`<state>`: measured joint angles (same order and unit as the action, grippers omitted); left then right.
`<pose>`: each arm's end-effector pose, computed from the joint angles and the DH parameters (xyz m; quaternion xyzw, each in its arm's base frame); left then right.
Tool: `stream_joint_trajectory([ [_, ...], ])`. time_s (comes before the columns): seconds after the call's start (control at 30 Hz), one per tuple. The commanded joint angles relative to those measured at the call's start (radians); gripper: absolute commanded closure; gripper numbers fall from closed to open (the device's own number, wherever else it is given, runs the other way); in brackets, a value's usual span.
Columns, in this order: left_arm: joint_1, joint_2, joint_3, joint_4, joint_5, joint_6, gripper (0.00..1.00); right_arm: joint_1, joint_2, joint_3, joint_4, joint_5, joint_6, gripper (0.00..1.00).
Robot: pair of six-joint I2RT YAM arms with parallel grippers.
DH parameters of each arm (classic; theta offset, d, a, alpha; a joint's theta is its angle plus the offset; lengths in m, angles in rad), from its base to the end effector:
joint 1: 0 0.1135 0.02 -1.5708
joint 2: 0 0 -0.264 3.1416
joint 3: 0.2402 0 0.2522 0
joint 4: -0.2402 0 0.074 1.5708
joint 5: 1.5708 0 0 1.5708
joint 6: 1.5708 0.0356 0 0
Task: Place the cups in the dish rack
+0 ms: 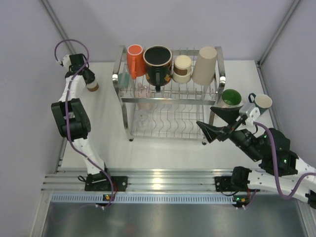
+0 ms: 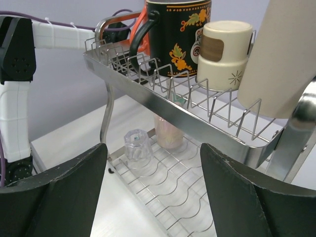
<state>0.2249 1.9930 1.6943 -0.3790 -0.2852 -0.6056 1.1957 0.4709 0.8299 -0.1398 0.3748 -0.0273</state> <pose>0.4503 0.1133 0.2718 -0.4163 0.7922 0.0450 0.4440 0.0479 0.0860 0.3988 -0.2338 0.5867 0.3256 0.7037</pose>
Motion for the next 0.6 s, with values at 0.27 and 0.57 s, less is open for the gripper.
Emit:
stream_joint_trajectory([
  [0.27,0.045,0.076,0.028,-0.005,-0.017,-0.046,0.41,0.004,0.001,-0.009,0.085,0.070,-0.022,0.24],
  [0.57,0.048,0.142,0.024,0.043,0.063,-0.060,0.63,0.002,0.023,0.000,0.082,0.069,-0.019,0.24],
])
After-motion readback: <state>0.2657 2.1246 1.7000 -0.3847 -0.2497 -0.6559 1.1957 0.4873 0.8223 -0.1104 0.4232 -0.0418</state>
